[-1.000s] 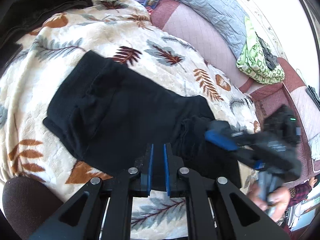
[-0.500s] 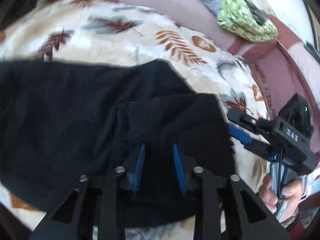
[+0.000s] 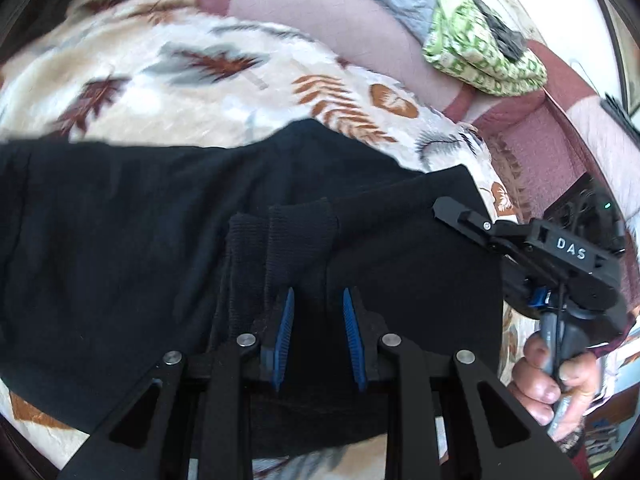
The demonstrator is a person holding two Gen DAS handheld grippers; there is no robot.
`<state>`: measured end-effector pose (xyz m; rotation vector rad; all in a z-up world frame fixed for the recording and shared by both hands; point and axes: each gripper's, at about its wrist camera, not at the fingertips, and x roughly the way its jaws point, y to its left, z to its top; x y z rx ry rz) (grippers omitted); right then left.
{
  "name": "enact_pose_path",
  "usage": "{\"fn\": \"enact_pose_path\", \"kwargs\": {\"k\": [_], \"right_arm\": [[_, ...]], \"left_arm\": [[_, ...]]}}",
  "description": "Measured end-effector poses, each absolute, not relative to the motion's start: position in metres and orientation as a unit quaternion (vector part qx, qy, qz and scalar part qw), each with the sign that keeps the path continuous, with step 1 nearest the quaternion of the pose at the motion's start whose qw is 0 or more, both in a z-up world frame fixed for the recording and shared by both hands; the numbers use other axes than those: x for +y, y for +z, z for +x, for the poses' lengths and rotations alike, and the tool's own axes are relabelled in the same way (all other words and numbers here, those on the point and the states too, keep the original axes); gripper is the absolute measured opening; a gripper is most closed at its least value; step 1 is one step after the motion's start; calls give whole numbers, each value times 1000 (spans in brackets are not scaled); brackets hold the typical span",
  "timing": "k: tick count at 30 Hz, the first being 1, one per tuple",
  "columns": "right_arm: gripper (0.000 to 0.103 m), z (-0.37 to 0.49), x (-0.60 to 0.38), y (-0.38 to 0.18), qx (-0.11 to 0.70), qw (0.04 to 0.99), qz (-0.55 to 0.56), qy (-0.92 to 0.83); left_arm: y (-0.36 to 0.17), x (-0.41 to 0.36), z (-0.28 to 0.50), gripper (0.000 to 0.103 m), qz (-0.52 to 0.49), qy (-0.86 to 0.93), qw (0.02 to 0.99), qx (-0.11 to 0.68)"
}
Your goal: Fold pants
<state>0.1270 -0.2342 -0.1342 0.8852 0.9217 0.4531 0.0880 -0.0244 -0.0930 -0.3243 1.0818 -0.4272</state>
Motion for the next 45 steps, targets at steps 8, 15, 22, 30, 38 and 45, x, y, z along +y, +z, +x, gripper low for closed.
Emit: {"fn": "enact_pose_path", "kwargs": {"k": [8, 15, 22, 30, 38, 45], "right_arm": [[7, 114, -308, -119, 405, 821, 386, 114], [27, 114, -341, -145, 458, 821, 340, 24], [44, 81, -315, -71, 382, 874, 298, 44], [42, 107, -227, -127, 479, 801, 320, 164], [45, 107, -211, -116, 510, 804, 270, 145], [68, 136, -132, -66, 532, 792, 202, 221]], "left_arm": [[-84, -57, 89, 25, -149, -227, 812, 517], [-58, 5, 70, 31, -197, -201, 822, 496], [-56, 98, 67, 43, -252, -81, 847, 460], [-94, 134, 65, 43, -279, -41, 833, 476], [-122, 132, 71, 58, -315, -60, 822, 470], [-126, 114, 68, 44, -306, -104, 836, 444]]}}
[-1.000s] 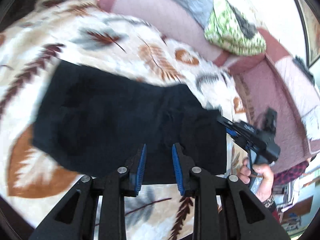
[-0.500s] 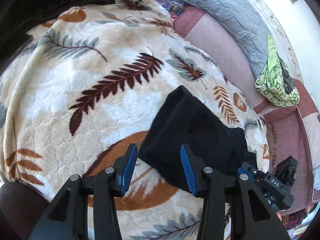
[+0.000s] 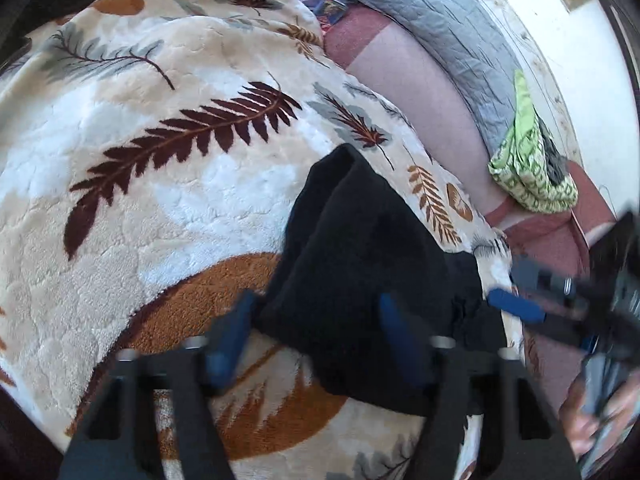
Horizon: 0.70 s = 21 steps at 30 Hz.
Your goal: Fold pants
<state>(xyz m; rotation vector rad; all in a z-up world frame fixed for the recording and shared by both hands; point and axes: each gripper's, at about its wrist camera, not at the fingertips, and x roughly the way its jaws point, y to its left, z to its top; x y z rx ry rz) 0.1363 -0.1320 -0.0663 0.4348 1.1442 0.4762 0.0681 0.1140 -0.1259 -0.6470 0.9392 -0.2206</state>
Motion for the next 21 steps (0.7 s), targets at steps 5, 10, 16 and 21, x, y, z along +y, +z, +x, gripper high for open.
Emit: {"fn": "enact_pose_path", "kwargs": {"k": [5, 10, 16, 21], "right_arm": [[72, 184, -38, -65, 600, 749, 139, 246], [73, 222, 25, -83, 660, 728, 24, 186], [82, 234, 74, -112, 698, 701, -93, 116], [77, 224, 91, -128, 694, 694, -168, 92]], "left_arm": [[-139, 130, 65, 44, -366, -132, 815, 430], [-139, 129, 59, 55, -380, -137, 816, 413], [-138, 120, 57, 59, -370, -132, 824, 407], [-136, 111, 59, 41, -329, -123, 832, 430]]}}
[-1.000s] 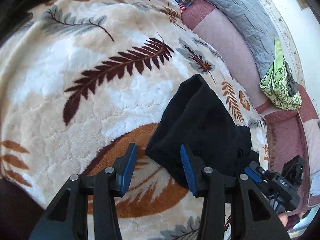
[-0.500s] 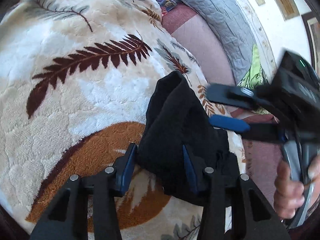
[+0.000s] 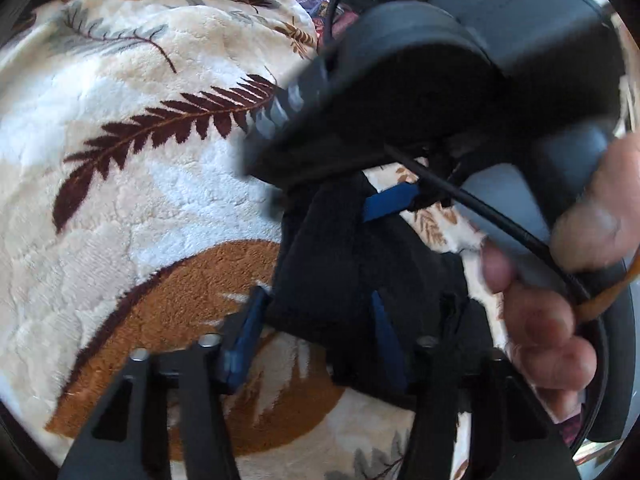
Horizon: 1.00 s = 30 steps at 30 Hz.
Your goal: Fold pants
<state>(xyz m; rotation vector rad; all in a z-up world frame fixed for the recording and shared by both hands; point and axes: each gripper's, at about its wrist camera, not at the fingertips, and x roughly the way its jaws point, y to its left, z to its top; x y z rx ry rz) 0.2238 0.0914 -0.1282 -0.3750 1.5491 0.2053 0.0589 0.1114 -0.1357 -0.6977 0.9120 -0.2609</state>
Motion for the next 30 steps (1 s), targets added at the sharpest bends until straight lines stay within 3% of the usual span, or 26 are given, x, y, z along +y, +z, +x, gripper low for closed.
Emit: {"fn": "enact_pose_path", "kwargs": {"k": [1, 5, 7, 20, 30], "right_arm": [[63, 221, 91, -127, 687, 699, -179, 86], [39, 209, 69, -108, 668, 718, -153, 121], [33, 207, 57, -98, 659, 730, -126, 134], [26, 167, -56, -18, 560, 800, 58, 205], [26, 151, -199, -32, 522, 813, 192, 175]], "left_arm": [[-136, 110, 61, 38, -334, -129, 828, 432], [-136, 116, 60, 32, -368, -157, 805, 438], [-126, 112, 55, 32, -360, -165, 809, 434], [-46, 33, 43, 31, -243, -215, 848, 419], [-32, -83, 53, 33, -141, -265, 846, 441]]}}
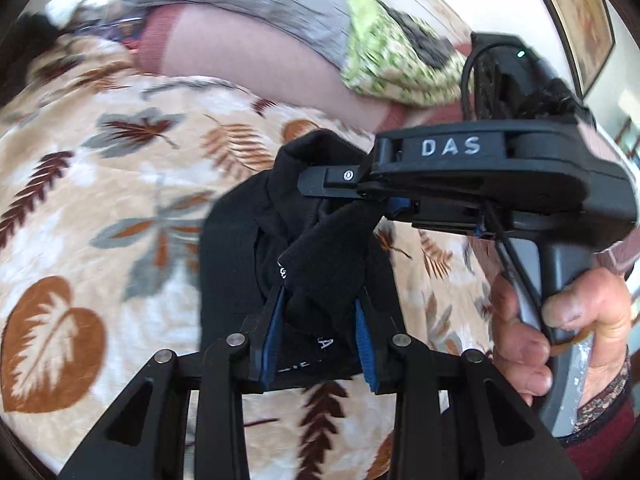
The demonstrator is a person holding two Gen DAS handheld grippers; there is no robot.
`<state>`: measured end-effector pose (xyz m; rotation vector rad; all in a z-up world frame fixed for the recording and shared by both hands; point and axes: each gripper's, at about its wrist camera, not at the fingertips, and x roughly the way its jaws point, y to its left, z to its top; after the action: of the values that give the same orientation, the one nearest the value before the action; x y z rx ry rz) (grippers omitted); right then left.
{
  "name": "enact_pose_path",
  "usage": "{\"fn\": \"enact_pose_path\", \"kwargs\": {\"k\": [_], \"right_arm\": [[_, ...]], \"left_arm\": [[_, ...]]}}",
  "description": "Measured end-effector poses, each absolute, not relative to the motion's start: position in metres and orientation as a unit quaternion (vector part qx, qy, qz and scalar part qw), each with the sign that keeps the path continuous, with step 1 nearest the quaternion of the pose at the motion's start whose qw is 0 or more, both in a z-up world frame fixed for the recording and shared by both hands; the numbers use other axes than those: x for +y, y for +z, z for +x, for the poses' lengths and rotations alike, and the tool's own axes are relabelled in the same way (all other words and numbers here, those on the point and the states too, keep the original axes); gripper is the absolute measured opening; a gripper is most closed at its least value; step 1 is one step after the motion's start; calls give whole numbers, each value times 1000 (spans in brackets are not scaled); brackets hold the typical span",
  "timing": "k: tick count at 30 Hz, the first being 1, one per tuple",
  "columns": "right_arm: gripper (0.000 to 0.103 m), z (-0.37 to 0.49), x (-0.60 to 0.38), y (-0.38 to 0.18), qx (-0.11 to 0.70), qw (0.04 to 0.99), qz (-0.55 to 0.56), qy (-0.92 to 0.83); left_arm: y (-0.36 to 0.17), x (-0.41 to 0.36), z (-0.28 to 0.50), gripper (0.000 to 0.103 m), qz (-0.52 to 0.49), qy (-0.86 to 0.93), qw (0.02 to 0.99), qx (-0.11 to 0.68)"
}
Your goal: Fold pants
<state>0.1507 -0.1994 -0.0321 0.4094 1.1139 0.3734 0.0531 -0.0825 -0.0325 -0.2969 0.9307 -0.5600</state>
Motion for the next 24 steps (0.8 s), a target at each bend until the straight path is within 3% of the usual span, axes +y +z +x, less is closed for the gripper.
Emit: {"fn": "enact_pose_path", "kwargs": {"k": [9, 11, 15, 18, 19, 20, 21, 22, 24], "right_arm": [[19, 135, -294, -95, 514, 798, 287, 132], [8, 133, -310, -106, 509, 800, 297, 117], [10, 127, -334, -125, 513, 806, 288, 68], [14, 113, -353, -125, 503, 818, 277, 17], [18, 107, -358, -123, 493, 818, 295, 29], [34, 101, -362, -120, 483, 816, 316, 46], [41, 95, -362, -116, 473, 817, 325, 57], [46, 91, -360, -113, 466, 821, 323, 66], [46, 86, -347, -108, 459, 826, 316, 89]], "left_arm": [[-25, -89, 20, 33, -103, -311, 831, 450], [-25, -81, 21, 33, -104, -299, 836, 449], [-34, -62, 29, 33, -129, -264, 832, 470], [-41, -51, 36, 33, -146, -246, 831, 477], [-43, -49, 38, 33, -148, -243, 831, 478], [-45, -47, 39, 33, -152, -238, 830, 480], [-47, -45, 40, 33, -156, -235, 829, 482], [-49, -42, 41, 33, -162, -231, 828, 485], [-51, -40, 40, 33, -166, -227, 827, 487]]}}
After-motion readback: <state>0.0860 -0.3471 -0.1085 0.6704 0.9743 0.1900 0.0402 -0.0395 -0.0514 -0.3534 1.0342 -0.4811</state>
